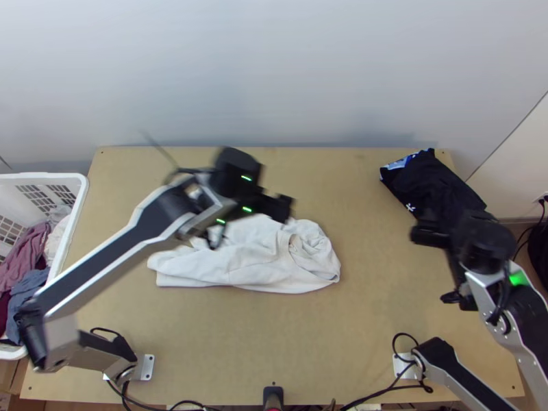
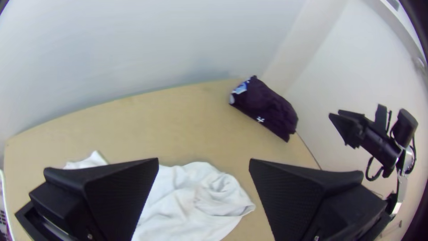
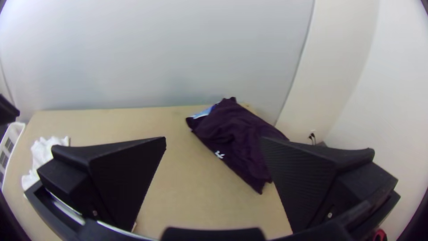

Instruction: Fold the t-shirt

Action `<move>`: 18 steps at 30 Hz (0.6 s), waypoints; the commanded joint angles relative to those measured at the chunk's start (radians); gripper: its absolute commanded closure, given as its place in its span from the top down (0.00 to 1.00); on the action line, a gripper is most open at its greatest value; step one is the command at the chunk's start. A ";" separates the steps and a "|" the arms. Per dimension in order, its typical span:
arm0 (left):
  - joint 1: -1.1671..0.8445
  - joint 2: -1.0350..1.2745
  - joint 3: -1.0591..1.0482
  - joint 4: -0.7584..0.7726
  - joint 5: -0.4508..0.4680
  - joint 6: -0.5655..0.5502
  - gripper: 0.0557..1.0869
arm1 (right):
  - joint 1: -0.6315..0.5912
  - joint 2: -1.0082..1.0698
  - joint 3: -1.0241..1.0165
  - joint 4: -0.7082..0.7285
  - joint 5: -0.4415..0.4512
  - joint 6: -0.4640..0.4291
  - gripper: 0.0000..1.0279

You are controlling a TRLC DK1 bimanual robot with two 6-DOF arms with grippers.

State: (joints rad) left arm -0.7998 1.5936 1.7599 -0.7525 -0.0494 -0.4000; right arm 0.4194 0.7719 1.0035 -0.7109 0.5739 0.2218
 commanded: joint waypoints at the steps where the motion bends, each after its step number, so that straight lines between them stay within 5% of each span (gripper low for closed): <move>1: 0.240 -0.178 -0.180 -0.047 0.014 0.015 0.96 | 0.269 0.145 0.084 -0.033 -0.032 0.002 0.96; 11: 0.528 -0.383 -0.401 -0.070 0.014 0.015 0.96 | 0.478 0.458 0.084 0.215 -0.172 -0.033 0.96; 18: 0.691 -0.512 -0.548 -0.094 0.016 0.015 0.96 | 0.636 0.776 0.193 0.436 -0.194 -0.012 0.96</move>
State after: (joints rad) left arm -0.2695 1.2018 1.3487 -0.8249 -0.0349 -0.3851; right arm 0.9108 1.2823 1.1152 -0.4416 0.4191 0.1970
